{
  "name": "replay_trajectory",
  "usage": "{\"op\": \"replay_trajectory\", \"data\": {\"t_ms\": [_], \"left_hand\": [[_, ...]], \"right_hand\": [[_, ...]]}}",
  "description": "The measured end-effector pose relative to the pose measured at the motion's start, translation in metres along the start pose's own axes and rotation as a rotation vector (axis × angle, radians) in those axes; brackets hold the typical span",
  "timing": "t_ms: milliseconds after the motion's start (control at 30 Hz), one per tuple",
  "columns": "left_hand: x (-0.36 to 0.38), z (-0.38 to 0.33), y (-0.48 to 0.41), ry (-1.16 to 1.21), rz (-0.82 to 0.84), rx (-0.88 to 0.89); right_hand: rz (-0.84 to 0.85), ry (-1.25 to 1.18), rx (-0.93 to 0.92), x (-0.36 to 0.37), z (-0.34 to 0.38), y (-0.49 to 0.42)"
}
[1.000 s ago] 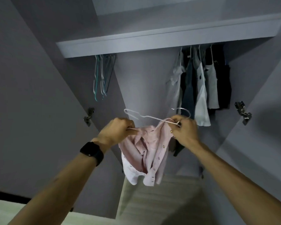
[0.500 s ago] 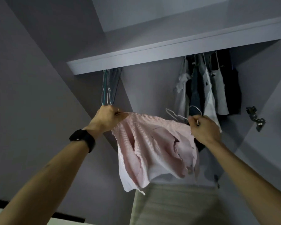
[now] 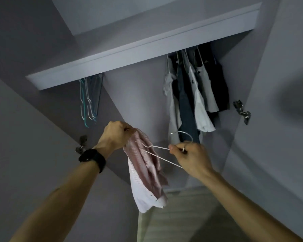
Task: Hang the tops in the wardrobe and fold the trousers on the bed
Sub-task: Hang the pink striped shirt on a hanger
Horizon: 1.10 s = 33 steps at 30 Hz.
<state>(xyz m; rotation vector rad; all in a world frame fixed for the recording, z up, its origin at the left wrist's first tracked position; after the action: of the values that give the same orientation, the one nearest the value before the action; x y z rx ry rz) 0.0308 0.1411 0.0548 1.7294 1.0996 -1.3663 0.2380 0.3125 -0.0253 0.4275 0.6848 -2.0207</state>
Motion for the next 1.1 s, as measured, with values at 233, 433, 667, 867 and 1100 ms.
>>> {"op": "replay_trajectory", "data": {"t_ms": [233,433,667,867,1100], "left_hand": [[-0.012,-0.011,0.002,0.107,-0.098,-0.033],[-0.018,-0.016,0.016,0.169,-0.168,0.083],[-0.018,0.007,0.033,0.139,-0.047,0.081],[-0.001,-0.002,0.06,0.111,0.027,0.205],[-0.027,-0.008,0.061,0.021,-0.166,0.255]], "right_hand": [[0.184,0.216,-0.057,0.019,0.022,-0.045],[0.293,0.189,-0.048,0.06,0.034,-0.062],[0.122,-0.101,0.058,0.064,0.031,-0.068],[0.078,-0.393,0.198,0.082,0.04,-0.059],[0.049,-0.347,0.018,0.045,0.067,-0.093]]}}
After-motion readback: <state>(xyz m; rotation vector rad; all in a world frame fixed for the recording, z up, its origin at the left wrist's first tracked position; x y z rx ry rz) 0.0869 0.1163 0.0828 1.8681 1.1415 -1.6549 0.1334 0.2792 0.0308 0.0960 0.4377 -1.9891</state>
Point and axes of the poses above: each hand's wrist, its own y-axis away from the middle knuckle, its own x-axis out of the palm, z = x × y, the point moved 3 cm from there along -y, towards the middle knuckle, and after that the axes turned 11 degrees about -x, right-handed, at the moved point
